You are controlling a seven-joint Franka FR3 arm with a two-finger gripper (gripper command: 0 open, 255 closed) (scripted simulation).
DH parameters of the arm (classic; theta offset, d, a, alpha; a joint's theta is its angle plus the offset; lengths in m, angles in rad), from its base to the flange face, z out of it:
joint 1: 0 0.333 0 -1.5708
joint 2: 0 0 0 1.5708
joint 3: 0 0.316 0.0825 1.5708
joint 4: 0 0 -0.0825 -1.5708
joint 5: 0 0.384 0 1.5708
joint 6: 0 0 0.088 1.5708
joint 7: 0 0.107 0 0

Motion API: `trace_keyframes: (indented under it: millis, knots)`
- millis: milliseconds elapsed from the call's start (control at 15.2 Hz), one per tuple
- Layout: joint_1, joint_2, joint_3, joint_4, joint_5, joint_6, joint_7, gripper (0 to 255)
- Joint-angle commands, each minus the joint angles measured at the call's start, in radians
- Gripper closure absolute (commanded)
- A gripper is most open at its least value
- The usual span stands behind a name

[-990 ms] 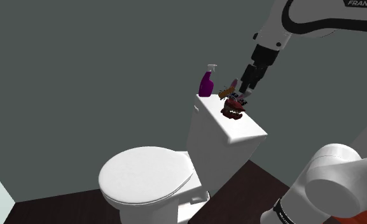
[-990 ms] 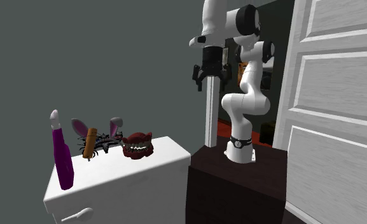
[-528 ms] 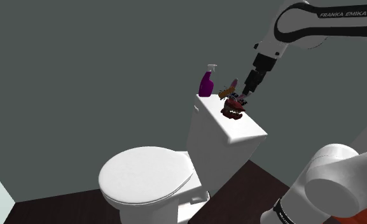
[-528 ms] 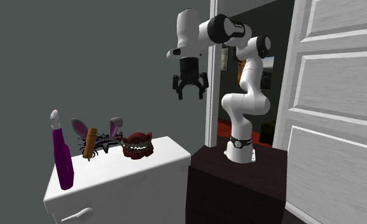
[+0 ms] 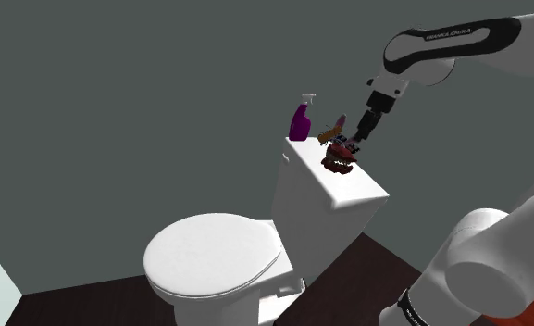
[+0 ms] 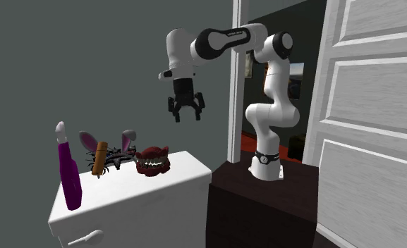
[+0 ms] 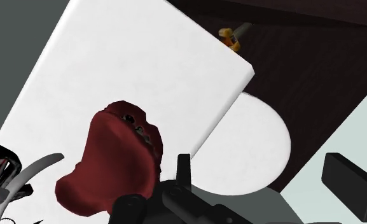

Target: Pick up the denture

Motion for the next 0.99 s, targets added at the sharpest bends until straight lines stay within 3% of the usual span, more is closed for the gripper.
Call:
trace_keyframes:
  millis: [0, 330, 528, 924]
  knots:
    - [0.011, 0.077, -0.059, 0.034, 0.039, 0.016, -0.083, 0]
    - [0.023, 0.330, -0.190, 0.173, 0.209, 0.007, -0.318, 0]
    - [-0.020, 0.509, -0.224, 0.279, 0.341, -0.032, -0.463, 0]
    - [-0.037, 0.552, -0.211, 0.249, 0.377, 0.018, -0.502, 0]
